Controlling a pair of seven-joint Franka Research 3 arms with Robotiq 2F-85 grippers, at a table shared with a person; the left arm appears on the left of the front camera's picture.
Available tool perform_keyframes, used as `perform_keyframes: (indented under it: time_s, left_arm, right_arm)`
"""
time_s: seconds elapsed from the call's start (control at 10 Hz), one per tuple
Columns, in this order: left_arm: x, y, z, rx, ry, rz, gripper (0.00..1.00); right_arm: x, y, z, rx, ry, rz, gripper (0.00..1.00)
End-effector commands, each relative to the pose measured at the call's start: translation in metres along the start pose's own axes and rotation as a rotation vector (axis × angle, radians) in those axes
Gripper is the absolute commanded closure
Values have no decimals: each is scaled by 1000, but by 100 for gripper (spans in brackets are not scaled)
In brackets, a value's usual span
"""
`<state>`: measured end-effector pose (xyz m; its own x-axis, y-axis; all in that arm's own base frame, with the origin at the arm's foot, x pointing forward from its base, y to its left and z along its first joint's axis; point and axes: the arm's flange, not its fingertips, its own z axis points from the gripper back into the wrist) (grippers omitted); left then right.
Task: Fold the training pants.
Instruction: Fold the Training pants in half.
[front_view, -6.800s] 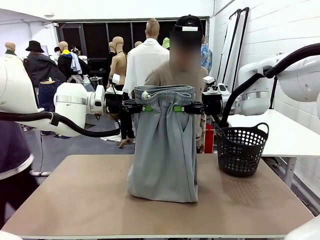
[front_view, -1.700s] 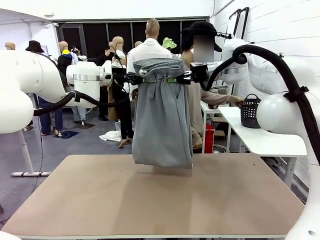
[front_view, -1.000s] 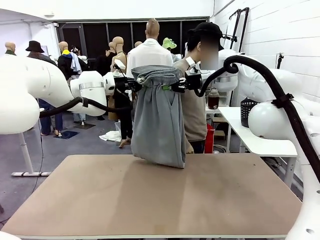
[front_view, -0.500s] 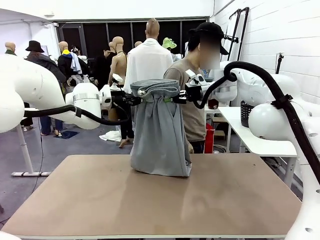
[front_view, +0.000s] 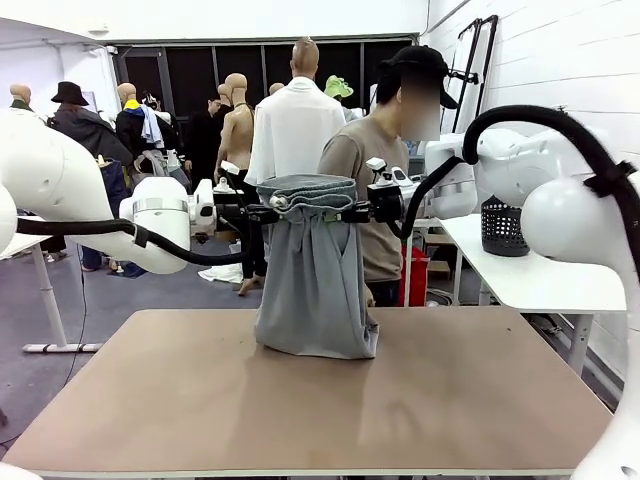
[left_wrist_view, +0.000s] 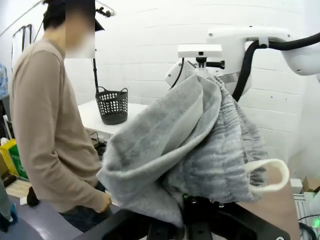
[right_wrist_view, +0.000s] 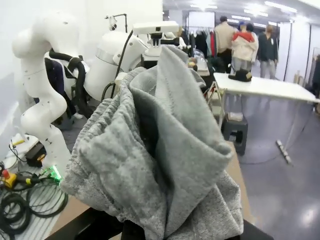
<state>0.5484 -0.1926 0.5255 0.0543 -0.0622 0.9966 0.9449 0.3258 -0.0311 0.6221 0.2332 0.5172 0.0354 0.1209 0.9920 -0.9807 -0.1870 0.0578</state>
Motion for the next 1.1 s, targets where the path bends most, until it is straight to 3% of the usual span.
perform_keyframes:
  time_s: [0.0,0.5,0.6,1.0]
  left_arm:
    - [-4,-15,6,-33,-2,82,100]
    - [-44,-48,16,-44,13,256,100]
    - [-42,-46,20,-79,7,220,100]
    - [-53,-36,11,-47,46,218,100]
  right_arm:
    - [-4,34,-15,-39,9,-87,100]
    - [-49,49,-21,-101,-19,-202,100]
    - [-44,42,-16,-58,21,-165,100]
    - [-50,43,-14,-67,15,-179,100]
